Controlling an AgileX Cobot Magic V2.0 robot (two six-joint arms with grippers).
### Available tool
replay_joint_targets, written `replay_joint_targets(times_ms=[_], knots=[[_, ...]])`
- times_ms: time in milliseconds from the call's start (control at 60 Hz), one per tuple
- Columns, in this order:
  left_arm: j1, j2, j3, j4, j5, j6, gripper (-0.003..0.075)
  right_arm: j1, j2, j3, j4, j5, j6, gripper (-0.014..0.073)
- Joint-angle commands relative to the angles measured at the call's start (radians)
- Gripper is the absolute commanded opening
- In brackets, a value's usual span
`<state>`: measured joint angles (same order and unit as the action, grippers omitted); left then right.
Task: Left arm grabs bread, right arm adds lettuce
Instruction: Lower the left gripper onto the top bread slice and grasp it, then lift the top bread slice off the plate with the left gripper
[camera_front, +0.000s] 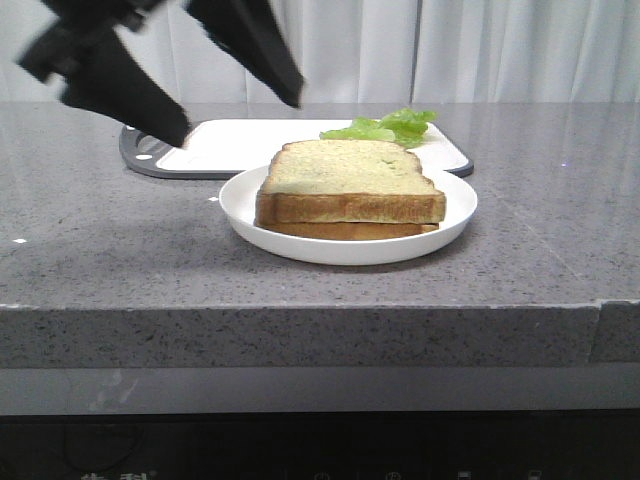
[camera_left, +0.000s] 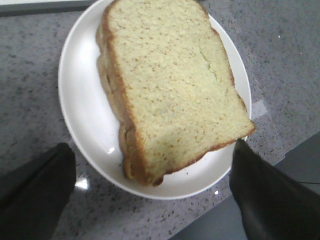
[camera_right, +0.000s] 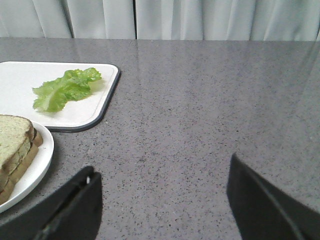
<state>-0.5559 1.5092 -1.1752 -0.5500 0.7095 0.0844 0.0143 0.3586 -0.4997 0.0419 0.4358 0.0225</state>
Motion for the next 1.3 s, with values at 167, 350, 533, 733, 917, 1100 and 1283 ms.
replay_joint_targets(times_ms=[167, 350, 533, 733, 917, 1100, 1283], knots=[[-0.020, 0.119, -0.148, -0.032, 0.006, 0.000, 0.0617, -0.001, 0.016, -0.034, -0.005, -0.075, -0.001, 0.0540], [-0.020, 0.173, -0.182, -0.032, 0.002, 0.000, 0.0617, -0.001, 0.016, -0.034, -0.005, -0.075, -0.001, 0.0540], [-0.020, 0.205, -0.207, -0.032, 0.008, 0.000, 0.0608, -0.001, 0.016, -0.034, -0.005, -0.075, -0.001, 0.0540], [-0.020, 0.205, -0.215, -0.032, 0.011, 0.000, 0.0373, -0.001, 0.016, -0.034, -0.005, -0.075, -0.001, 0.0540], [-0.020, 0.205, -0.215, -0.032, 0.011, 0.000, 0.0097, -0.001, 0.016, -0.034, -0.005, -0.075, -0.001, 0.0540], [-0.020, 0.205, -0.215, -0.028, 0.011, 0.000, -0.0020, -0.001, 0.016, -0.034, -0.005, -0.075, -0.001, 0.0540], [-0.019, 0.193, -0.223, -0.032, 0.022, 0.000, -0.0020, -0.001, 0.016, -0.034, -0.005, -0.075, -0.001, 0.0540]])
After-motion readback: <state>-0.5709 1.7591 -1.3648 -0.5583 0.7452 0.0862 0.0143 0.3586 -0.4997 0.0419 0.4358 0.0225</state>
